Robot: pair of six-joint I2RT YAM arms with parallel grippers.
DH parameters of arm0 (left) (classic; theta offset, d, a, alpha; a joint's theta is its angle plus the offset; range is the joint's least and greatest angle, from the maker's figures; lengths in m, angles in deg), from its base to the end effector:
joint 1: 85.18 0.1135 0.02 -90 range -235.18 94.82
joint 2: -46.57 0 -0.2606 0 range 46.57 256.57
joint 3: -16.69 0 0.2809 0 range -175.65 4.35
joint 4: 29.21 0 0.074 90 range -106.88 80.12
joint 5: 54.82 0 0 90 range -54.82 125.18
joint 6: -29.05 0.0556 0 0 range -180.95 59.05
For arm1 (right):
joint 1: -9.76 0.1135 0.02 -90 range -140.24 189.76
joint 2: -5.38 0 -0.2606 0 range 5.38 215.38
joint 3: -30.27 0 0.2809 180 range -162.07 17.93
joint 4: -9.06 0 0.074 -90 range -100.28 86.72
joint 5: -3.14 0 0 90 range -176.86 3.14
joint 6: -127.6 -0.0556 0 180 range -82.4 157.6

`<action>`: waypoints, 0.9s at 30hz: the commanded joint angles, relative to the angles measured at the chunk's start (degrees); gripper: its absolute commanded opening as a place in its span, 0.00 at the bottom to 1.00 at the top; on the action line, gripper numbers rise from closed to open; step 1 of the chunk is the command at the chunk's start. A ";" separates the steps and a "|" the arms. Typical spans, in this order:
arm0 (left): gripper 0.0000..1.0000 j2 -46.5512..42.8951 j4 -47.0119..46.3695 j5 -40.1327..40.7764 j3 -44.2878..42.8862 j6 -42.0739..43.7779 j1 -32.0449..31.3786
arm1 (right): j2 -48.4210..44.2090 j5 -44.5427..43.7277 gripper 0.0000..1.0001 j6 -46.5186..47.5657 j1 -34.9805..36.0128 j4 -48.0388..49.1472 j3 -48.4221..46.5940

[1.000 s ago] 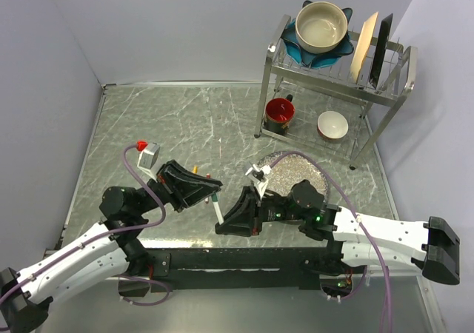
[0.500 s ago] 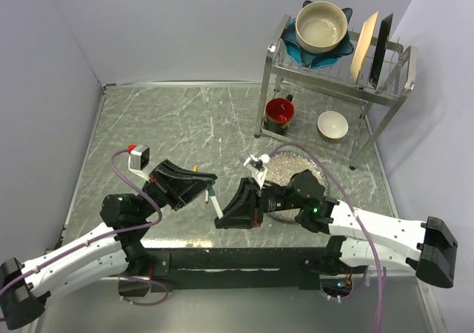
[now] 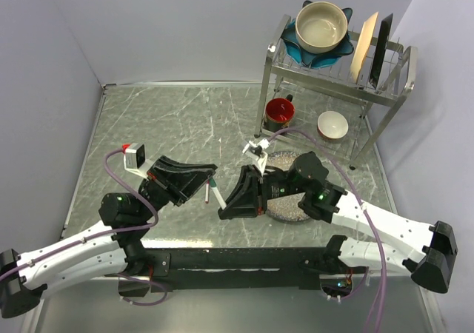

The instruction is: Insert the pens into the pen caps

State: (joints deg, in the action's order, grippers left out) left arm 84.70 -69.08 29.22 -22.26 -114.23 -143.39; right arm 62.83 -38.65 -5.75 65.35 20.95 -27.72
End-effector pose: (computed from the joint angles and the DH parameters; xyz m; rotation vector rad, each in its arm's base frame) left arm 0.0973 -0.1679 0.3627 0.1580 1.0047 -1.8494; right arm 0.1179 0.2455 0.3597 -1.0184 1.4421 1.9074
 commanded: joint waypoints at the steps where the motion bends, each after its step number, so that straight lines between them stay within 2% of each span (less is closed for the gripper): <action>1: 0.01 3.78 19.86 -16.89 3.76 2.30 -5.76 | 0.03 -14.55 0.00 2.04 -6.63 10.85 -12.08; 6: 0.01 8.27 21.27 -15.59 4.37 3.88 -10.95 | 1.35 -12.17 0.00 2.93 -8.83 8.64 -14.73; 13: 0.01 8.28 22.15 -14.43 6.82 5.29 -12.18 | 2.93 -9.98 0.00 2.05 -10.93 7.93 -17.98; 15: 0.01 9.67 20.05 -14.17 8.06 4.41 -12.53 | 2.67 -8.57 0.00 0.12 -12.26 11.18 -17.63; 16: 0.01 10.29 15.16 -14.52 9.55 2.67 -13.06 | 2.84 -7.96 0.00 -3.20 -13.22 13.19 -17.37; 17: 0.01 11.26 13.29 -15.31 9.99 2.22 -13.06 | 3.19 -6.65 0.00 -5.40 -13.58 19.22 -16.85; 22: 0.01 14.69 16.06 -12.95 6.40 4.05 -14.38 | 7.49 -6.20 0.00 -14.64 -13.67 30.22 -17.37; 27: 0.01 14.52 16.61 -11.53 5.08 4.41 -14.82 | 7.94 -7.25 0.00 -13.96 -13.49 28.07 -17.55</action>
State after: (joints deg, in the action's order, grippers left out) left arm 91.81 -82.96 38.53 -22.96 -108.57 -152.33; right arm 70.15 -17.28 -16.70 55.34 31.66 -36.09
